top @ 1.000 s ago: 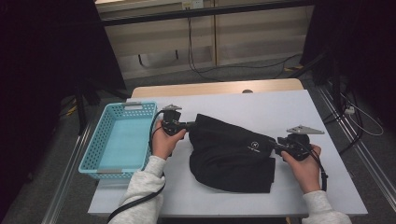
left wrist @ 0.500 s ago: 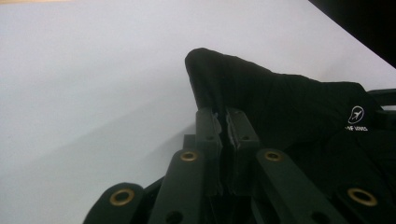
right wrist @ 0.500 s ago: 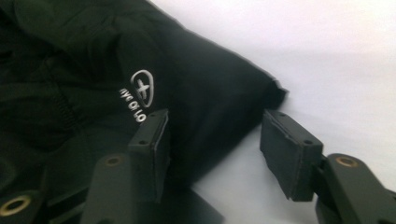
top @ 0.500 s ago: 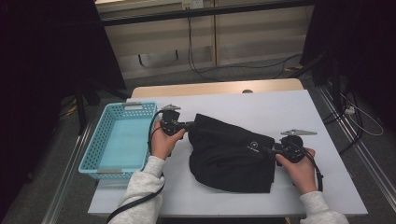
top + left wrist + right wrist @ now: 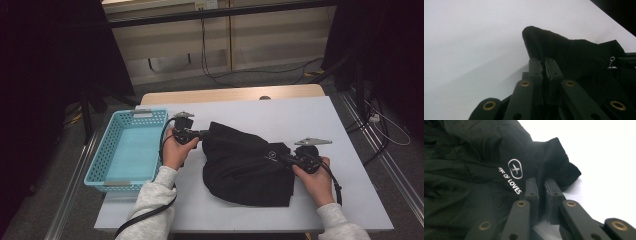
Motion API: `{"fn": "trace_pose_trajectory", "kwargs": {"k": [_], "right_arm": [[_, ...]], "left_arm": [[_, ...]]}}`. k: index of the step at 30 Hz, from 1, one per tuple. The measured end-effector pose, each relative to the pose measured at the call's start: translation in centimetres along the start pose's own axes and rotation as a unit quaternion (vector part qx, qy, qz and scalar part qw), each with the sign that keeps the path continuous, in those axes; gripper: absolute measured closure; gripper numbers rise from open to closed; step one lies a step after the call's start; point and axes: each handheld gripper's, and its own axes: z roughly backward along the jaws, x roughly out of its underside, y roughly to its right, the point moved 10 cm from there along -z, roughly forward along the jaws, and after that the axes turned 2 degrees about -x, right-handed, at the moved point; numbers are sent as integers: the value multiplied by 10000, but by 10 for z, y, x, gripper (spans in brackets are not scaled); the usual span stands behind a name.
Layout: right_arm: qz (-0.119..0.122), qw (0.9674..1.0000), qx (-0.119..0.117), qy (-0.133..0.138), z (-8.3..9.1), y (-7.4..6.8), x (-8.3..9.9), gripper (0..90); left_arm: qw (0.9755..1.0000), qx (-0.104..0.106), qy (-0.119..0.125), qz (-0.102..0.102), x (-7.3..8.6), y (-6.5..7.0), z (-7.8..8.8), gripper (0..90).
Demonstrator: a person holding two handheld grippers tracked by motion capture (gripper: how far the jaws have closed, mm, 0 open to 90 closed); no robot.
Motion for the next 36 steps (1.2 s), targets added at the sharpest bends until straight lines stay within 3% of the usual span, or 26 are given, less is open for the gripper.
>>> {"fn": "trace_pose_trajectory", "kwargs": {"k": [5,12,15,29,36], "right_arm": [[43,9999,-23,160,4,0,-8,865],[71,9975,-21,707,20,3,-29,867],[76,9966,-3,821,22,5,-33,868],[154,9926,-106,1200,29,-2,-50,862],[194,9925,-144,1200,25,-5,-54,863]], "left_arm": [[10000,6,82,11,-3,0,6,854],[9998,-17,176,14,-7,-3,12,854],[9997,-2,261,36,-11,-3,15,854],[9991,-113,416,59,-10,-6,35,854],[9992,-146,360,79,-6,-9,36,854]]}}
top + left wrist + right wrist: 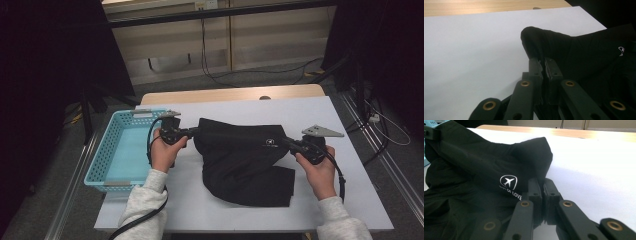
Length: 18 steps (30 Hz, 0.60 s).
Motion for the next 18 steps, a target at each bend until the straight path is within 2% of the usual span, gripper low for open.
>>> {"fn": "trace_pose_trajectory", "kwargs": {"k": [1,18], "right_arm": [[8,10000,3,-8,0,0,0,863],[37,10000,7,20,0,0,-2,864]], "left_arm": [[10000,16,-52,-28,1,0,0,854],[10000,29,-23,42,1,0,2,855]]}}
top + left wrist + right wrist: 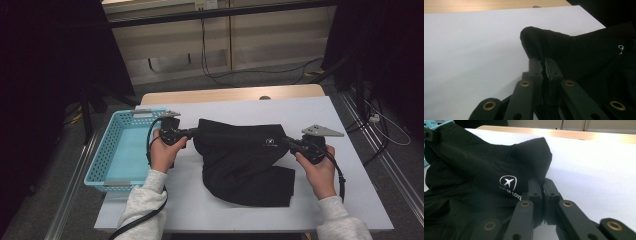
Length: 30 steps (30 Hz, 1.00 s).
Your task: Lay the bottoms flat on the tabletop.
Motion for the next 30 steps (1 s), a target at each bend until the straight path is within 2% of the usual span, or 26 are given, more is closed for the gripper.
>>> {"fn": "trace_pose_trajectory", "kwargs": {"k": [18,30], "right_arm": [[72,10000,-37,-49,-5,-1,-2,865],[267,9996,-110,1,-4,-3,-24,868]], "left_arm": [[10000,-33,-31,49,1,-1,3,855],[9998,-94,133,124,-13,0,15,855]]}}
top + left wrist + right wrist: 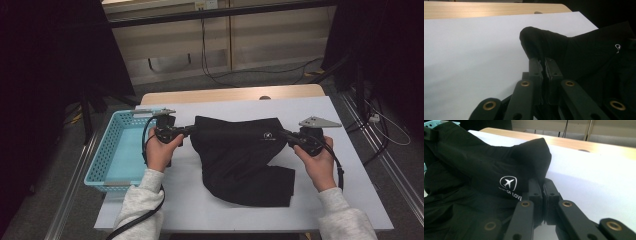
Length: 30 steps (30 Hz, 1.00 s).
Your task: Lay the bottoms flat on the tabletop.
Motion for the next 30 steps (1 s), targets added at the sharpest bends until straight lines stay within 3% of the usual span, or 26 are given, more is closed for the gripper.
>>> {"fn": "trace_pose_trajectory", "kwargs": {"k": [5,7,9,10,12,13,14,15,16,17,20,22,24,27,30], "right_arm": [[30,10000,-10,-8,-6,5,-14,868],[16,10000,-16,-85,-12,10,-24,872],[-50,9999,30,-117,-24,19,-42,874],[-36,9997,224,-112,-31,27,-55,874],[-386,9985,352,148,-45,40,-84,854],[-451,9975,471,265,-51,45,-95,776],[-428,9953,808,317,-56,53,-103,595],[-428,9942,940,284,-59,55,-104,513],[-394,9946,939,191,-60,53,-101,533],[-361,9958,834,119,-61,48,-95,528],[-79,9974,693,-202,-59,33,-65,419],[-73,9987,403,-304,-53,20,-44,420],[99,9981,361,-488,-43,10,-21,363],[177,9976,273,-608,-32,-2,1,342],[340,9963,187,-763,-20,-17,22,323]], "left_arm": [[10000,-40,16,39,-18,-1,-3,855],[9999,-159,30,5,-31,-6,-7,856],[9994,-293,148,58,-51,-15,-12,858],[9990,-345,248,127,-62,-18,-15,858],[9982,-439,393,106,-79,-24,-23,848],[9968,-571,548,56,-86,-28,-26,830],[9964,-618,579,0,-88,-28,-27,747],[9965,-617,568,-32,-87,-28,-30,640],[9967,-643,487,-56,-82,-26,-34,495],[9972,-653,339,-117,-74,-24,-36,421],[9987,-483,52,-172,-49,-16,-44,350],[9988,-446,-64,-207,-34,-14,-46,320],[9988,-378,-203,-225,-19,-9,-46,287],[9980,-382,-292,-406,-4,-2,-43,265],[9978,-345,-349,-438,8,2,-42,239]]}}
